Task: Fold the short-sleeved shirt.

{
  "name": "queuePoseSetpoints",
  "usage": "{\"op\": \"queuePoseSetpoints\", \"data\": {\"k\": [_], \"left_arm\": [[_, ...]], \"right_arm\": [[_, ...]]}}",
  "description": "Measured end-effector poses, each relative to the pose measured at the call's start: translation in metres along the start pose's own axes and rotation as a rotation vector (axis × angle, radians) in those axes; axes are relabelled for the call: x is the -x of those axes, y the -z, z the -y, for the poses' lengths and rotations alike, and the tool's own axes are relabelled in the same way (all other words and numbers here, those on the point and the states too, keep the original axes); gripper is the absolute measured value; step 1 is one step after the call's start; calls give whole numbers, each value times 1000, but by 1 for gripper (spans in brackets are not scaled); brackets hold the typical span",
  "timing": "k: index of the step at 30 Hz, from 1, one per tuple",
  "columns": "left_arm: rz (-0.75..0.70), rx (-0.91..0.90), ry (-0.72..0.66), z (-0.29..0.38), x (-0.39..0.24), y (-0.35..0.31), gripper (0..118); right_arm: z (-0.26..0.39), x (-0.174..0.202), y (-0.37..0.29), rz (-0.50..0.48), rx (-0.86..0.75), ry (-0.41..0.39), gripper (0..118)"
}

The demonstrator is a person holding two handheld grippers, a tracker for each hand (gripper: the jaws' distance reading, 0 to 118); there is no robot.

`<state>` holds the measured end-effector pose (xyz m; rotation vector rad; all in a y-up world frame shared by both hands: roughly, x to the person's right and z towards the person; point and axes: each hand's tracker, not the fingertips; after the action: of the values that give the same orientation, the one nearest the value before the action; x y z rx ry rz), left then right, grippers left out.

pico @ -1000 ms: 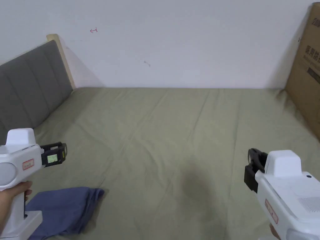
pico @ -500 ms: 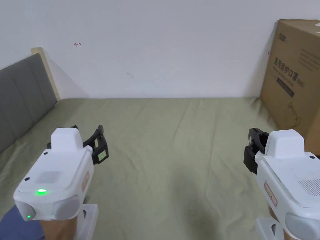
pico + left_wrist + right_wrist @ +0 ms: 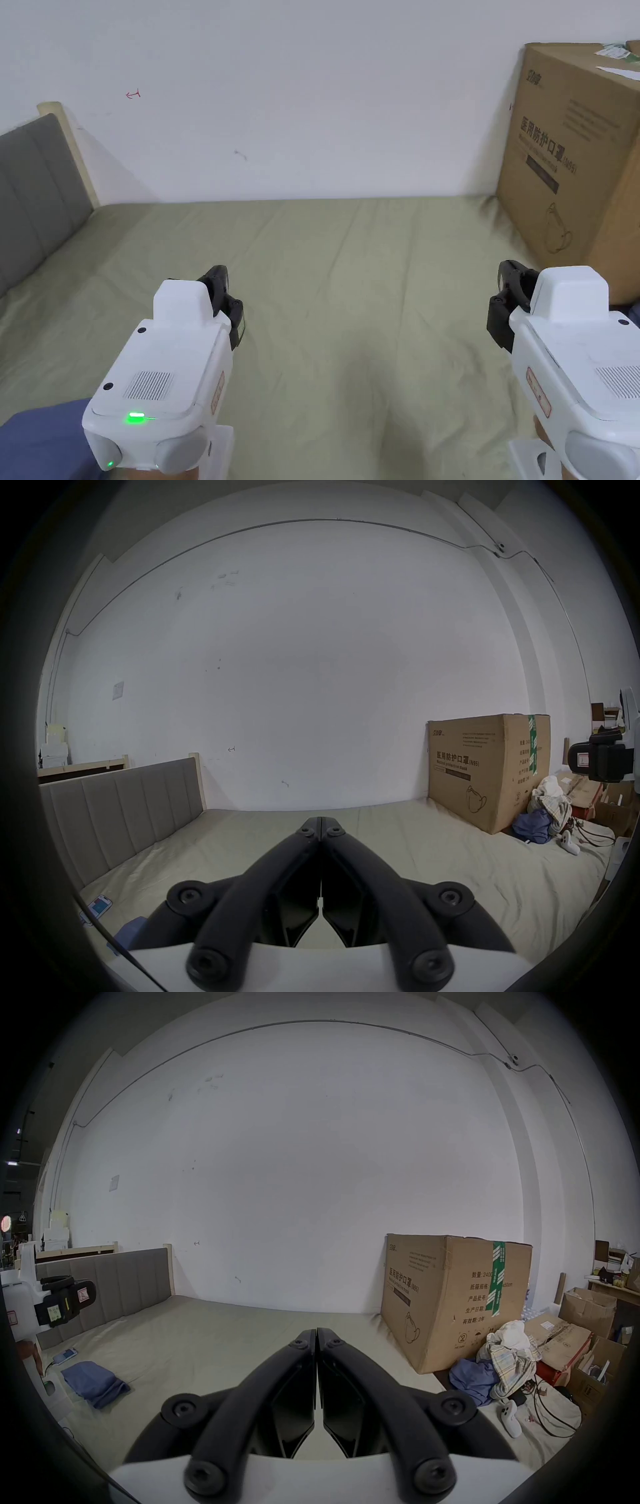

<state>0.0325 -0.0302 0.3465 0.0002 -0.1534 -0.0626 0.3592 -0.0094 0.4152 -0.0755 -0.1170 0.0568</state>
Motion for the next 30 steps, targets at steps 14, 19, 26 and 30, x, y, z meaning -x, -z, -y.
{"op": "queuePoseSetpoints", "data": {"k": [14,19,26,30], "left_arm": [[4,-14,-7,-5,1,-2,0],[2,-17,0,-5,2,-3,0],[3,-14,-4,-5,3,-4,0],[6,-11,-9,-5,3,-4,0]], "right_arm": [[0,3,-1,-1,1,-4,0],[-2,4,-2,0,-4,-6,0],[-3,4,-4,-3,-10,-10,0],[-2,5,-5,-1,-6,-12,0]]}}
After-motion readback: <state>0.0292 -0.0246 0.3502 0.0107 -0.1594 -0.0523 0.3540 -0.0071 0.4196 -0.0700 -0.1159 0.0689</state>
